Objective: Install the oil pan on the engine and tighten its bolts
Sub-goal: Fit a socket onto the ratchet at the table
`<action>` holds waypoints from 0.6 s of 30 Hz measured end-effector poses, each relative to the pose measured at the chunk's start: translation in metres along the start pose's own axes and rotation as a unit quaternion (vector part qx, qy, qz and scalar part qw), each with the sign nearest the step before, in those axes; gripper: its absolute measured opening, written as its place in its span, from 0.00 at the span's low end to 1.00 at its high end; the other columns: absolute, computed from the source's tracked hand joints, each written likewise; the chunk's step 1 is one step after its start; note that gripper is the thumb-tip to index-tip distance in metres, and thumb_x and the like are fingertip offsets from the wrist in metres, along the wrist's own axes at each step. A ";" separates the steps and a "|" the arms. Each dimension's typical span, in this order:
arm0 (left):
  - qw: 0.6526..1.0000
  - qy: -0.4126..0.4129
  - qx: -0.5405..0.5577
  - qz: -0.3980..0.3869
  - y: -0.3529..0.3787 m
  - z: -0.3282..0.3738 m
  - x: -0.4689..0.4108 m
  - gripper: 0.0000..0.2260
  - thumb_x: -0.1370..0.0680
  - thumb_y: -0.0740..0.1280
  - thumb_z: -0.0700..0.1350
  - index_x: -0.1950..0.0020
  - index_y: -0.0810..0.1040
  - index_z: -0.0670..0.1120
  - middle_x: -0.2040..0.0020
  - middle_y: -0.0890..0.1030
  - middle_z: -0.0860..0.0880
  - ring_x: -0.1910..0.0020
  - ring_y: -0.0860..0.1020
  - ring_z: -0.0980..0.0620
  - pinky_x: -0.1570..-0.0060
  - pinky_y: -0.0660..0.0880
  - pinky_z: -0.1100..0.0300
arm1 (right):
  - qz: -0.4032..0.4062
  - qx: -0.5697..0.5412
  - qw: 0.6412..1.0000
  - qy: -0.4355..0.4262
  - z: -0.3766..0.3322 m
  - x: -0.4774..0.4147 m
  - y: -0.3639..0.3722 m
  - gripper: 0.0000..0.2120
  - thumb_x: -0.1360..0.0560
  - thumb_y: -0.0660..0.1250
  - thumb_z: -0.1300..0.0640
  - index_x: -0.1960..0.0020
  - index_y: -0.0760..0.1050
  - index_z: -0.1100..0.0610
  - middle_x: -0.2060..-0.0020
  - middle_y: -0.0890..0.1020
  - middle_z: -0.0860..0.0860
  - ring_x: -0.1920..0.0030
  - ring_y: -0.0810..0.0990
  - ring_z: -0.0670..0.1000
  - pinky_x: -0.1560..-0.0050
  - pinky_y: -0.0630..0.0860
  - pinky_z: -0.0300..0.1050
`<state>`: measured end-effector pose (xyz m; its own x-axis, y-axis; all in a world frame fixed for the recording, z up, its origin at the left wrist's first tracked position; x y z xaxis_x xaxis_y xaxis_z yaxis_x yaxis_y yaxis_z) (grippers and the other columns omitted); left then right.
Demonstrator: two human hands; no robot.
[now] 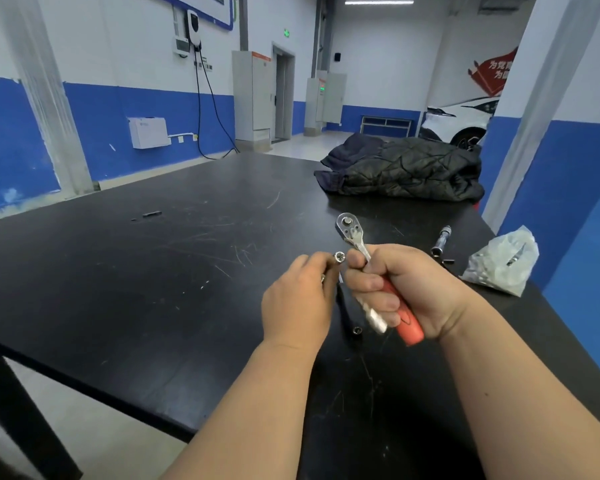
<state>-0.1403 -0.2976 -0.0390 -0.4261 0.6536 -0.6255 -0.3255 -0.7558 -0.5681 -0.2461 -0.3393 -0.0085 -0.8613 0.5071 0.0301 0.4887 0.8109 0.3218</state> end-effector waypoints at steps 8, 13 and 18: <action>0.993 -0.089 -0.023 -0.081 0.015 -0.019 -0.002 0.10 0.18 0.54 0.52 0.44 0.74 0.54 0.52 0.79 0.48 0.58 0.72 0.46 0.62 0.66 0.55 | 0.290 0.072 0.953 -0.052 0.005 -0.011 -0.030 0.16 0.20 0.55 0.46 0.59 0.69 0.55 0.78 0.69 0.48 0.80 0.66 0.47 0.80 0.65 0.37; 0.992 -0.049 -0.036 -0.108 0.014 -0.011 0.002 0.10 0.19 0.56 0.51 0.44 0.75 0.51 0.51 0.80 0.46 0.53 0.76 0.42 0.63 0.64 0.55 | 0.240 0.118 0.960 -0.080 0.006 -0.012 -0.009 0.12 0.18 0.53 0.54 0.52 0.72 0.57 0.76 0.70 0.48 0.80 0.66 0.46 0.78 0.66 0.36; 0.990 -0.062 -0.011 -0.128 0.014 -0.013 0.003 0.09 0.20 0.54 0.49 0.51 0.74 0.52 0.58 0.78 0.49 0.57 0.75 0.44 0.62 0.66 0.55 | 0.075 0.230 0.970 0.008 0.022 -0.008 0.001 0.19 0.19 0.52 0.45 0.61 0.70 0.56 0.78 0.63 0.48 0.81 0.60 0.48 0.78 0.63 0.38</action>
<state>-0.1352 -0.3058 -0.0552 -0.4329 0.8125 -0.3905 -0.4174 -0.5646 -0.7120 -0.2356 -0.3355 -0.0295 -0.7763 0.6275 0.0599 0.6154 0.7750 -0.1435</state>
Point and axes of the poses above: each hand's wrist, its own x-axis away from the middle knuckle, its own y-axis out of the palm, z = x × y, the point moved 5 cm from there along -x, towards the middle knuckle
